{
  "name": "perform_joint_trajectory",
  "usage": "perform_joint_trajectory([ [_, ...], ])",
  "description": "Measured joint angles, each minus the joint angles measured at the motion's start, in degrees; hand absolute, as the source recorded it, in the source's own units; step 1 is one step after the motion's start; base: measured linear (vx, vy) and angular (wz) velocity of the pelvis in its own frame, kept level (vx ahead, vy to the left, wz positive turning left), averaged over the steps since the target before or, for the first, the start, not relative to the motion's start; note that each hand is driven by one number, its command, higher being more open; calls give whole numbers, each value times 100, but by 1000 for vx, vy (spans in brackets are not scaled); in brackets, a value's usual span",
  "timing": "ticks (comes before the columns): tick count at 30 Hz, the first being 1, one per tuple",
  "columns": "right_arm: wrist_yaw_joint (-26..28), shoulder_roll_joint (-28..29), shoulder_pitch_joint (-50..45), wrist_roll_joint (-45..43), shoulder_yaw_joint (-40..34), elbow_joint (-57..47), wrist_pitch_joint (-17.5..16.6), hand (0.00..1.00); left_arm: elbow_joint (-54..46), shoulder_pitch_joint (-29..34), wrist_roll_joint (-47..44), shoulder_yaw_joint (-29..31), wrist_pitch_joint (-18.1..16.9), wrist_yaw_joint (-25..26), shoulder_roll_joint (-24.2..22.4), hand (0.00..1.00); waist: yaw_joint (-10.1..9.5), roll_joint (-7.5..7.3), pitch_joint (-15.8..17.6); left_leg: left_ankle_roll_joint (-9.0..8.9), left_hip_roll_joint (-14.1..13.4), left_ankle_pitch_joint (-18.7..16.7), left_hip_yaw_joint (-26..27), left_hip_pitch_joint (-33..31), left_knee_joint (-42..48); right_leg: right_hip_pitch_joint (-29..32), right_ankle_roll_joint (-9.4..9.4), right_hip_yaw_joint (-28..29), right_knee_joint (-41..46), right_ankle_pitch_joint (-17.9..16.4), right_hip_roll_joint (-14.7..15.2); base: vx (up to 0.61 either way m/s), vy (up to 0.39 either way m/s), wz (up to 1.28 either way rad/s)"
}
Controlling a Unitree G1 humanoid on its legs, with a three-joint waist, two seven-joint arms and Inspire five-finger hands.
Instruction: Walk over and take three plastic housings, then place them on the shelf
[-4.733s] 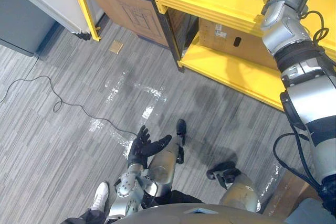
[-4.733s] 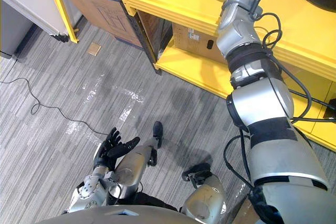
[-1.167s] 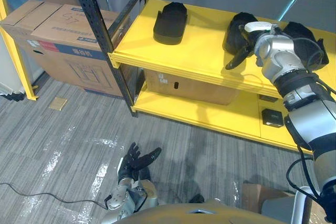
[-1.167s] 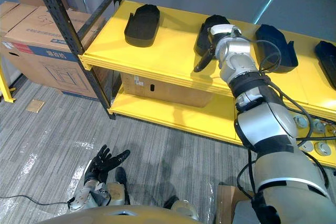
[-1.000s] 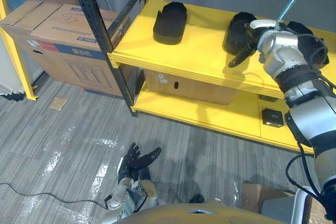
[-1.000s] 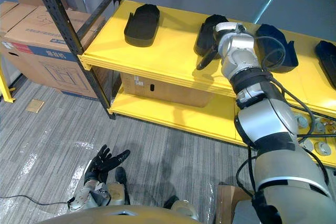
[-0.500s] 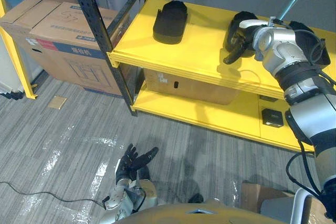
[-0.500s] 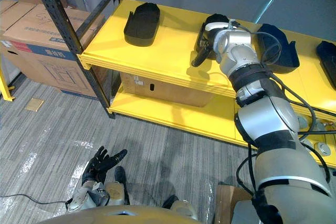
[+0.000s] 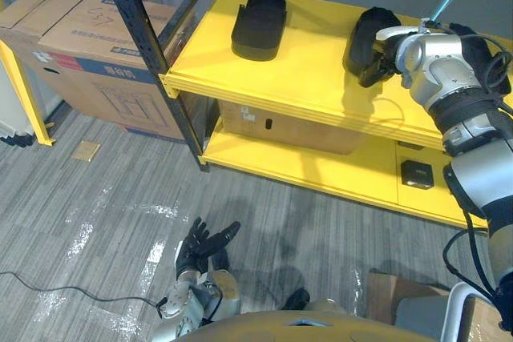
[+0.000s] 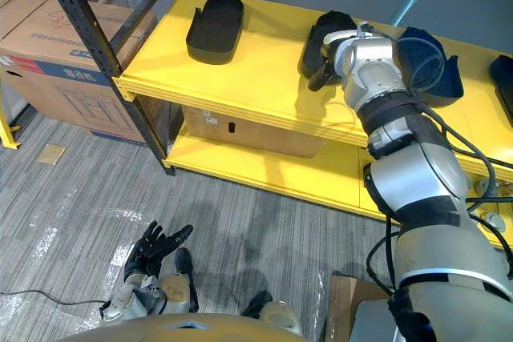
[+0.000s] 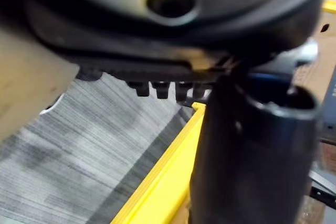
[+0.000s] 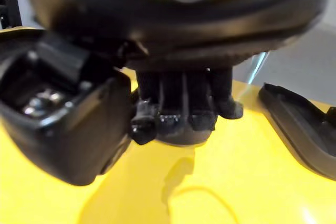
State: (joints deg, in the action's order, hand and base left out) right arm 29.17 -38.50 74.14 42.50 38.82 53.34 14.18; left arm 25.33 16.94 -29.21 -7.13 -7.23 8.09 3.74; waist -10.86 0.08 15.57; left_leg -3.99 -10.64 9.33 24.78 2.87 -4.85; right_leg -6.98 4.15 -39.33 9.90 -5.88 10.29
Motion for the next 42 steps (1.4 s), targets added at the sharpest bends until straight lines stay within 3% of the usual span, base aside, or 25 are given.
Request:
perform_joint_trajectory([
  [1,-85,0,0,-5,0,5,-9,100,0,2,0,7,3,0,-3,100,3,1,0,0,-1,0,0,0,0,1,-1,0,2,-1,0,0,0,0],
  [6,-765,-3,1,-163,-1,26,-8,100,-15,1,1,9,24,1,-2,100,-5,0,0,0,2,0,-6,0,0,-5,2,-9,4,-4,2,0,0,0],
  [9,-1470,-5,69,-917,-43,25,57,100,-16,1,1,9,23,0,-2,100,1,1,1,0,3,0,-13,-2,0,-7,4,-19,3,-6,2,0,0,0],
  [13,-2246,-128,144,-1766,-649,-107,74,100,-46,13,5,6,22,-1,-2,100,-1,3,2,0,11,0,-48,-9,0,-22,10,-47,-4,-10,4,0,0,4],
  [21,-2336,-683,-483,-2419,-1185,-921,-465,100,-110,143,24,97,-10,-125,51,100,107,0,0,-4,11,2,8,97,-3,-101,13,24,-14,-8,4,-1,0,-3],
  [26,-2442,-675,-1973,-3932,-2413,-2243,-507,100,-108,147,33,130,-66,-231,113,100,237,2,-17,-41,-24,-28,181,206,-3,-101,23,197,-145,51,-69,-25,12,-17],
  [27,-3198,154,-4667,-4751,-4052,-4240,-612,100,-316,376,50,576,-401,-182,-55,100,775,143,-621,-85,12,-103,500,245,-5,-337,63,437,-1221,754,-346,3,17,-4],
  [33,-3211,440,-5173,-4842,-4242,-4440,-773,100,-316,401,50,579,-401,-163,-59,100,762,131,-750,-94,12,-112,486,225,-2,-335,64,427,-1257,755,-355,26,15,1],
  [35,-3161,1028,-6034,-5256,-4398,-4770,-996,100,-317,406,50,576,-401,-69,-72,100,806,129,-783,-102,20,-119,459,154,0,-281,65,409,-1253,751,-355,50,14,5],
  [39,-3074,1876,-7404,-5429,-4392,-4589,-1013,100,-367,454,41,573,-401,118,-176,100,890,213,-785,-71,76,-107,293,-47,1,-163,58,298,-1118,699,-295,61,24,17],
  [42,-3255,2108,-7664,-5354,-4391,-4125,-1014,100,-522,591,30,573,-400,230,-208,100,980,286,-760,-41,117,-122,194,-75,2,-94,84,234,-823,545,-170,56,41,21],
])
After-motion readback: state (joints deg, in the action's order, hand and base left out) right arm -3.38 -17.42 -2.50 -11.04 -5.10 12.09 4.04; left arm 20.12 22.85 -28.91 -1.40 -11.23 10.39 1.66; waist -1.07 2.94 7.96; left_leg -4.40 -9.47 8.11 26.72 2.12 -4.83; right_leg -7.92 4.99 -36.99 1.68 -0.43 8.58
